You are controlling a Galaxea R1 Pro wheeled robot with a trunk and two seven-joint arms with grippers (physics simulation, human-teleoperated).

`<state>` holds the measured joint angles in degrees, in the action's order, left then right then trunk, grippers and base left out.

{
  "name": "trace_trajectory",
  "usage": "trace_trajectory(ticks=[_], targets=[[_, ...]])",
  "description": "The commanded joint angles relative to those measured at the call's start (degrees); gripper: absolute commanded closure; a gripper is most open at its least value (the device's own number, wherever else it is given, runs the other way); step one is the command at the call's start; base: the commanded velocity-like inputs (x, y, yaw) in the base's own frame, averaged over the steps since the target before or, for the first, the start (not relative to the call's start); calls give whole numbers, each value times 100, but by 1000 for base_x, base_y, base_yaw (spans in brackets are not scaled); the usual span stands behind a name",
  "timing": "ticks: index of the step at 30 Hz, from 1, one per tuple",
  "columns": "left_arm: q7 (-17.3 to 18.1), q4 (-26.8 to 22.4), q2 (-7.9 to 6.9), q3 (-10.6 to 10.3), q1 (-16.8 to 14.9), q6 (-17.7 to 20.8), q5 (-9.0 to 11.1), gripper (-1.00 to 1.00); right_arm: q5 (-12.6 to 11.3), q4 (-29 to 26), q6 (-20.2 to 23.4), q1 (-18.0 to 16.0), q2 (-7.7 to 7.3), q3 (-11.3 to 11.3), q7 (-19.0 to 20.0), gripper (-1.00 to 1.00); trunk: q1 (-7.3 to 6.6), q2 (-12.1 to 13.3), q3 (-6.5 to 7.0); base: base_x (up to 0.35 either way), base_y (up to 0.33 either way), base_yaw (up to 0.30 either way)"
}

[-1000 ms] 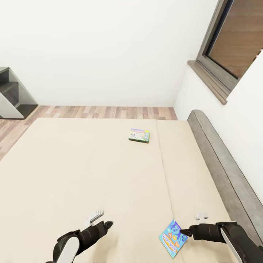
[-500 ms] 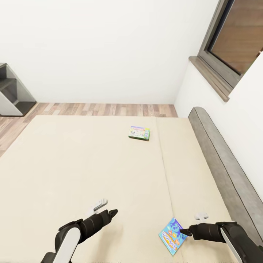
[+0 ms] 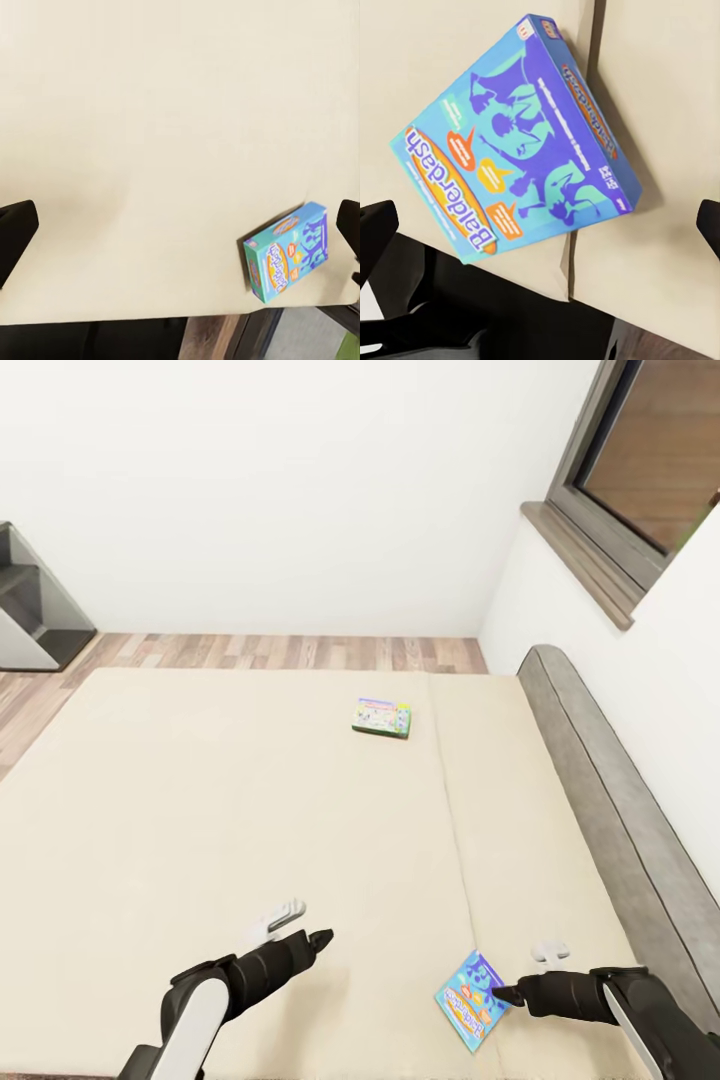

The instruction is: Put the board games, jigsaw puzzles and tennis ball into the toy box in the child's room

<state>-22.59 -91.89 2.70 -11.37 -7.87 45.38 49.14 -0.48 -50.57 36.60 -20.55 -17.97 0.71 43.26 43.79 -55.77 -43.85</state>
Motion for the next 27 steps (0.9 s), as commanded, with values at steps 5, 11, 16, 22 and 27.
trace_trajectory(ticks=[5, 11, 16, 22, 27], targets=[[-56, -6, 2, -12, -6, 7, 64, -100, -5, -5, 40, -2, 3, 5, 20, -100, 0, -3, -51, 0, 0, 0], [-60, -2, 2, -29, -10, -4, 67, -100, -2, -7, 45, -7, -7, 1, 29, -100, 0, -3, -107, 0, 0, 0], [-71, 2, 3, -36, -12, -8, 64, -100, -6, -11, 50, -64, -21, 0, 52, -100, 0, -3, -153, 0, 0, 0], [-79, 9, 3, -39, -12, -13, 57, -100, -5, -19, 49, -97, -36, 1, 162, -100, 0, -3, -208, 0, 0, 0], [-83, 19, 3, -40, -12, -17, 51, -100, -1, -41, 40, -118, -59, 6, 415, -100, 0, -3, -248, 0, 0, 0]])
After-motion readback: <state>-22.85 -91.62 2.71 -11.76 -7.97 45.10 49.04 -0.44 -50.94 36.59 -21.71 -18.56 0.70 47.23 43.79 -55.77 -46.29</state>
